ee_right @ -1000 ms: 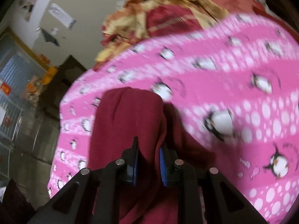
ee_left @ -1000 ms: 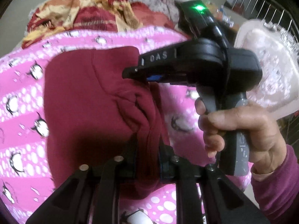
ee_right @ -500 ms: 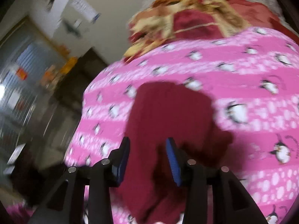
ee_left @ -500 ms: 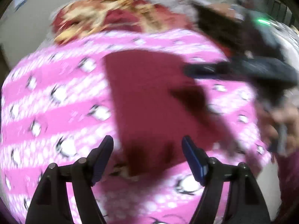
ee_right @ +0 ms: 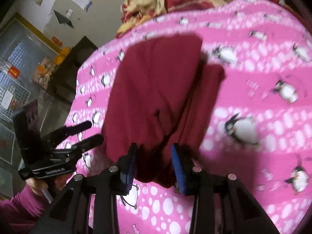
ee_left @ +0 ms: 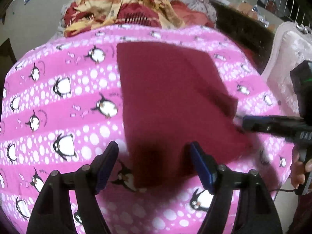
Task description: Fold small clothes
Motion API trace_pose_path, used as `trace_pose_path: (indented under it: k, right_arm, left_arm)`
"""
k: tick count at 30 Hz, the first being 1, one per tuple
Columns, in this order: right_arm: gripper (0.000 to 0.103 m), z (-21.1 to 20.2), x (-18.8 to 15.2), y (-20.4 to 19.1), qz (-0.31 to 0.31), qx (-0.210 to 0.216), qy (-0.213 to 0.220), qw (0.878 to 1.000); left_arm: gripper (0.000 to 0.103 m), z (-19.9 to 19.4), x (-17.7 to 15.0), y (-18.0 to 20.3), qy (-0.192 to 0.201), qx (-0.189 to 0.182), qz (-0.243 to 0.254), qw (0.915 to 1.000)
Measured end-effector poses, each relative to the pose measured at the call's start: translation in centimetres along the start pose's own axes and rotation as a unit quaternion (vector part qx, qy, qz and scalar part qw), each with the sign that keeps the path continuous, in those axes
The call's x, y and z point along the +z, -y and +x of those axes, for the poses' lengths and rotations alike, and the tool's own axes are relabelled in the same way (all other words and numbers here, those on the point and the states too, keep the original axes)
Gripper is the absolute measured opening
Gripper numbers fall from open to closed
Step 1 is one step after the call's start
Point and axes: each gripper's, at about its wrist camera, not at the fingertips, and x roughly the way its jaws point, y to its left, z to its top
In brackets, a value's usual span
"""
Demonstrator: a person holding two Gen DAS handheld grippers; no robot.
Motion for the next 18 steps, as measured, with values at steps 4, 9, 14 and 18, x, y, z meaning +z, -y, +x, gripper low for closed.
trace_pose_path:
  k: [4, 9, 14, 18]
  right_arm:
    - [0.053, -0.6, 2.6, 0.9, 0.03, -0.025, 0.046, 0.998]
    - [0.053, 4.6, 5.6, 1.8, 0.054, -0.041, 0.021, 0.997]
    - [0.013, 3.9, 4.3, 1.2, 0.016, -0.074, 0.048, 0.996]
    - [0.004, 3.2, 2.8, 3.5, 0.02, -0.139, 0.044, 0.989]
  left_arm:
    - [0.074, 0.2, 0.9, 0.7, 0.015, 0.021, 0.0, 0.9997]
    - [0.074, 1.7, 1.3, 1.2, 0.006, 0.034, -0.009, 0.9994]
    - [0.074, 2.3, 1.0, 1.4, -0.004, 0.034, -0.004, 0.9994]
    - [0.075, 3.1, 0.9, 1.4, -0.007, 0.035, -0.004, 0.9993]
